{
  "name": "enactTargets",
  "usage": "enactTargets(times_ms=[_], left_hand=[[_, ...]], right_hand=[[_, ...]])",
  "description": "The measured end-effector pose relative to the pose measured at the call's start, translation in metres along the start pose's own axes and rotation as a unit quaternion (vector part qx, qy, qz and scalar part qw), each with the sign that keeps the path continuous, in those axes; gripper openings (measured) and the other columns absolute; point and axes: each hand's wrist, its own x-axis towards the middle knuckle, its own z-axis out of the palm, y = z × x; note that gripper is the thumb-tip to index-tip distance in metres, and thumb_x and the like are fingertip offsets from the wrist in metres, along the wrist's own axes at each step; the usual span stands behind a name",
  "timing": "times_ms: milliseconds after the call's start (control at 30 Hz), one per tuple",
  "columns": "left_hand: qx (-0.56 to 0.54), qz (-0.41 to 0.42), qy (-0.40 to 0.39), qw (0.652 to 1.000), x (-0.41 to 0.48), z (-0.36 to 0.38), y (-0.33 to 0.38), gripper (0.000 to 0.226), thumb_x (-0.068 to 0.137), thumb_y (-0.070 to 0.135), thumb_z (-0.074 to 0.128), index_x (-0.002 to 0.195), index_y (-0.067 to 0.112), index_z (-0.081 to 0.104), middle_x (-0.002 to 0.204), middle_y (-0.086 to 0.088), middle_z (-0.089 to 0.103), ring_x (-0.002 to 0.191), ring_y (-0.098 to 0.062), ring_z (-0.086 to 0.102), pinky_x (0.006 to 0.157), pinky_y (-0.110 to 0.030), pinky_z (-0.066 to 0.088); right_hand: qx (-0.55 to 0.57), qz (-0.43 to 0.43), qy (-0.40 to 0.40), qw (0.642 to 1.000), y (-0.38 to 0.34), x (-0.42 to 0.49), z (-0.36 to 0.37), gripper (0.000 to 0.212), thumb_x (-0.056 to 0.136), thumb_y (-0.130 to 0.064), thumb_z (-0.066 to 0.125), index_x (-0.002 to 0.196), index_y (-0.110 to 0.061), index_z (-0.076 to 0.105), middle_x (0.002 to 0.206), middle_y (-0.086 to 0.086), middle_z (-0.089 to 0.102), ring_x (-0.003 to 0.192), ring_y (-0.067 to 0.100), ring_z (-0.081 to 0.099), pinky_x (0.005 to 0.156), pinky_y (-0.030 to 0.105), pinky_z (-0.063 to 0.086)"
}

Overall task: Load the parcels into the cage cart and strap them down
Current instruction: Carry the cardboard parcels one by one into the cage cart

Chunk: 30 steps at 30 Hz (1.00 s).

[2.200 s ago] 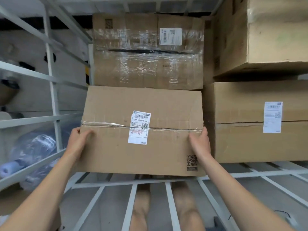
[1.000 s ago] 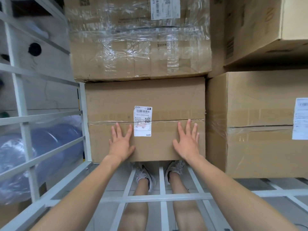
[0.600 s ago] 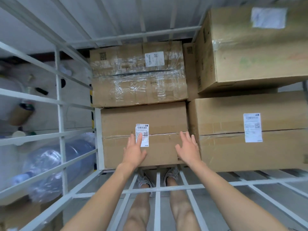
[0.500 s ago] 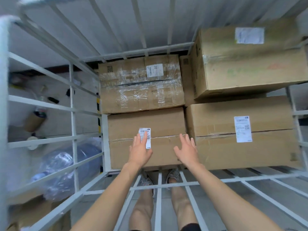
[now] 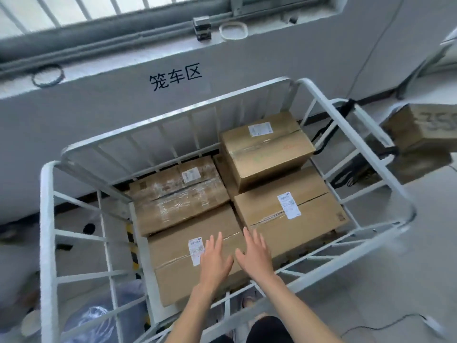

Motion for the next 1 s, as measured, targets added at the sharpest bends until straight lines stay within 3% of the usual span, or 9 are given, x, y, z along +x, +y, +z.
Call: enactTargets(times_ms=[300,500,667,767,833,1000], left_hand=[[0.037,0.167,-0.007,0.985,-0.032,0.012,0.107,0.078,0.097,0.037,0.055,0.162,0.026,0.013,0.169,-0.005,0.012,0.156,-0.022,0.006,0.124,-0.046,0.015],[0.072,0.288,-0.048,0.954,-0.061,0.060,0.211,0.078,0.096,0.041,0.054,0.162,0.025,0.015,0.168,-0.002,0.015,0.156,-0.021,0.009,0.125,-0.038,0.013],[0.081,0.370,-0.103,0.919,-0.082,0.124,0.312,0.075,0.098,0.039,0.056,0.161,0.025,0.018,0.168,0.000,0.019,0.155,-0.020,0.011,0.123,-0.033,0.012],[0.076,0.411,-0.092,0.904,-0.094,0.160,0.367,0.069,0.097,0.034,0.058,0.158,0.022,0.028,0.159,-0.001,0.038,0.147,-0.015,0.023,0.112,-0.022,0.019],[0.063,0.416,-0.089,0.903,-0.098,0.183,0.400,0.069,0.095,0.029,0.060,0.157,0.021,0.032,0.157,-0.002,0.041,0.143,-0.011,0.023,0.104,-0.014,0.018],[0.052,0.396,-0.104,0.911,-0.095,0.231,0.477,0.073,0.098,0.030,0.058,0.160,0.022,0.022,0.167,-0.003,0.022,0.155,-0.021,0.011,0.123,-0.036,0.018]], right_hand=[[0.116,0.071,0.153,0.979,0.068,-0.077,-0.061,0.073,0.099,-0.043,0.047,0.160,-0.031,0.008,0.168,0.001,-0.001,0.155,0.024,0.000,0.123,0.044,0.006],[0.211,0.150,0.259,0.931,0.155,-0.131,-0.119,0.071,0.100,-0.036,0.047,0.160,-0.029,0.010,0.168,0.001,-0.002,0.155,0.024,-0.001,0.124,0.045,0.011],[0.247,0.195,0.328,0.891,0.247,-0.161,-0.167,0.071,0.098,-0.042,0.049,0.160,-0.028,0.016,0.168,0.003,0.007,0.154,0.022,0.010,0.123,0.042,0.017],[0.249,0.202,0.336,0.885,0.301,-0.170,-0.197,0.070,0.099,-0.041,0.048,0.160,-0.026,0.015,0.168,0.004,0.008,0.154,0.022,0.009,0.123,0.038,0.017],[0.253,0.200,0.342,0.883,0.334,-0.173,-0.219,0.070,0.100,-0.041,0.048,0.160,-0.026,0.015,0.168,0.004,0.008,0.154,0.022,0.009,0.123,0.037,0.018],[0.261,0.181,0.365,0.875,0.402,-0.174,-0.273,0.069,0.100,-0.040,0.048,0.160,-0.027,0.016,0.168,0.004,0.009,0.153,0.023,0.012,0.121,0.036,0.020]])
